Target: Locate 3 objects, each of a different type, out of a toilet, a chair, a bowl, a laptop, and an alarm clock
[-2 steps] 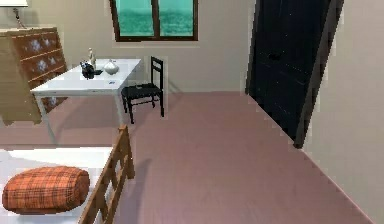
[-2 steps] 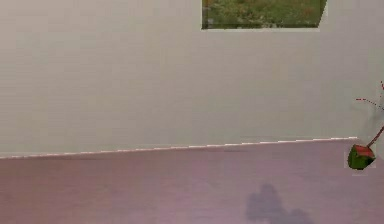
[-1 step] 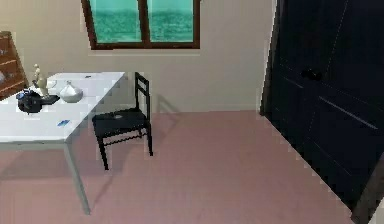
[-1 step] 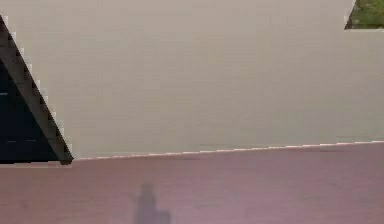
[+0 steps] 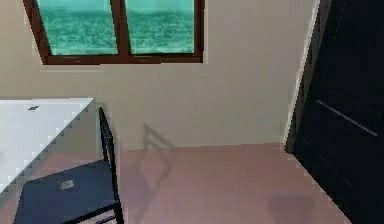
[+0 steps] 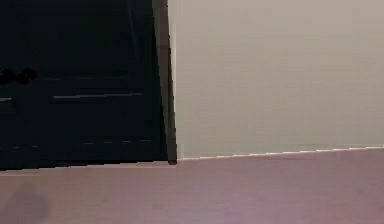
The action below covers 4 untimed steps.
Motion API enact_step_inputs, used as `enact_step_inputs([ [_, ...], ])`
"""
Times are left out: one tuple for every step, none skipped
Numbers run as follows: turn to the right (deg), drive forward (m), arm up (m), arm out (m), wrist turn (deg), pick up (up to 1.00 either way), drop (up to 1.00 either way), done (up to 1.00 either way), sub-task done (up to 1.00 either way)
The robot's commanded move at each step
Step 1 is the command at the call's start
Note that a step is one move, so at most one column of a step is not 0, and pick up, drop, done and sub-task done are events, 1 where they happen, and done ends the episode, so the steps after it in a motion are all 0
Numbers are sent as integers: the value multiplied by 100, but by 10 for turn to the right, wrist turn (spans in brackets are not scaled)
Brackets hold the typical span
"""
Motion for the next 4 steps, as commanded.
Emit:
enact_step_inputs([
  [-450,0,0,0,0,0,0,0,0],
  [-450,0,0,0,0,0,0,0,0],
  [0,35,0,0,0,0,0,0,0],
  [450,0,0,0,0,0,0,0,0],
])
